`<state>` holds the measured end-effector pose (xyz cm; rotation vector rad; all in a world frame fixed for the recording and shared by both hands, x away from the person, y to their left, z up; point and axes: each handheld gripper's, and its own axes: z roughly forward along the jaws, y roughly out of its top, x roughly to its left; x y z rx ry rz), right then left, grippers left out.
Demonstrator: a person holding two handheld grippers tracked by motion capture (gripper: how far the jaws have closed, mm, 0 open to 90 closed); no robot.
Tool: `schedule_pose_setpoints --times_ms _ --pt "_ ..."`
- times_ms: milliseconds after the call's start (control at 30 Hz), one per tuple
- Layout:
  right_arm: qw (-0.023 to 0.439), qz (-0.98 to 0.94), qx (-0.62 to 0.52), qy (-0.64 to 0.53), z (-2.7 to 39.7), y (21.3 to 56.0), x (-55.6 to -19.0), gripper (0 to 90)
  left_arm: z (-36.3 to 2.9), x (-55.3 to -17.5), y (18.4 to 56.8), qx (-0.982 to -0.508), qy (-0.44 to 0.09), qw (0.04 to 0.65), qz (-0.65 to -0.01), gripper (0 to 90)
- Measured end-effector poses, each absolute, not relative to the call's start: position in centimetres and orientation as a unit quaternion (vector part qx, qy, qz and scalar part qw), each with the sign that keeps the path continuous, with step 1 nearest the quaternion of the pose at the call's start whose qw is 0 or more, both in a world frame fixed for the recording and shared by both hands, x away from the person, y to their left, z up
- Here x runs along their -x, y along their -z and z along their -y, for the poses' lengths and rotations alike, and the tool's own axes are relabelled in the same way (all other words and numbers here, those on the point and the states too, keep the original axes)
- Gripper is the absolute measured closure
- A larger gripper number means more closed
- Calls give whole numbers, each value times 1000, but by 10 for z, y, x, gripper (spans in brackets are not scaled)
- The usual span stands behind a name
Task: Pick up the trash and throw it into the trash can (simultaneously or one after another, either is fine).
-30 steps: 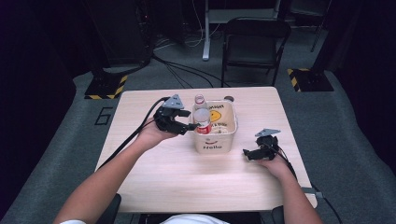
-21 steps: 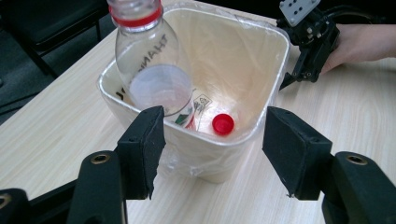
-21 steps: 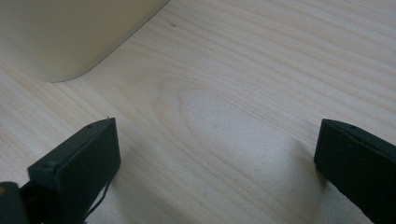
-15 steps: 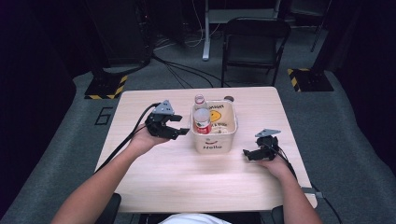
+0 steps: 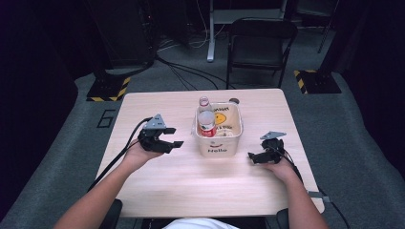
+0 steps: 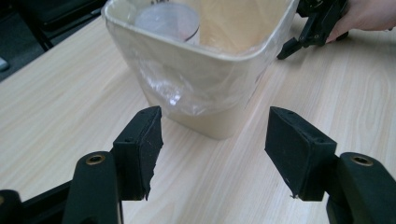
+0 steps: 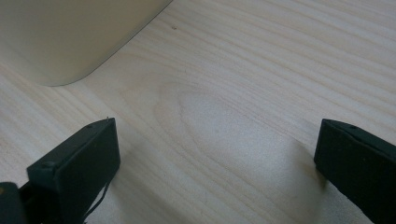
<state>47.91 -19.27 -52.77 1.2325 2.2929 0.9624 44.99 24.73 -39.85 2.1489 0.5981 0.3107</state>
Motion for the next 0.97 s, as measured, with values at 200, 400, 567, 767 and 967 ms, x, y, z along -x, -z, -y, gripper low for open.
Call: schedule_pose_setpoints --times_ms 200,400,567,767,967 --pt "182 -808 -444 -341 192 528 -478 0 -260 -451 415 -854 -117 438 -253 350" --pt "183 -810 -442 -340 192 528 -477 0 -275 -457 440 -844 -127 439 -281 351" --pt "181 -809 -445 -340 191 528 -476 0 -286 -460 459 -832 -112 445 -311 350" --pt "183 -807 -447 -340 191 528 -475 0 -294 -464 472 -829 -107 440 -329 341" --pt "183 -809 -443 -340 192 528 -475 4 -303 -471 481 -829 -111 422 -348 329"
